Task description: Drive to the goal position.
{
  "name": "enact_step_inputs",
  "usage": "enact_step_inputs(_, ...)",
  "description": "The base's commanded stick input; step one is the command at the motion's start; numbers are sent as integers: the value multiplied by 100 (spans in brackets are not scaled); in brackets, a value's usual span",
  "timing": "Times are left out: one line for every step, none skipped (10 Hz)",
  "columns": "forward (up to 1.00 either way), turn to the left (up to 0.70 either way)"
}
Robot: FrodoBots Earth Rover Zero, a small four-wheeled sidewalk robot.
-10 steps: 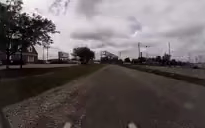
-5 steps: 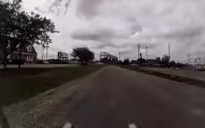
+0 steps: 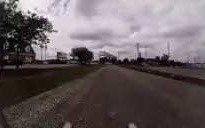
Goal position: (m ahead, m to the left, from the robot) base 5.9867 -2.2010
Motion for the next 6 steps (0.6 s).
enact_step_inputs(60,0)
enact_step_inputs(60,0)
enact_step_inputs(60,0)
enact_step_inputs(60,0)
enact_step_inputs(60,2)
enact_step_inputs(60,6)
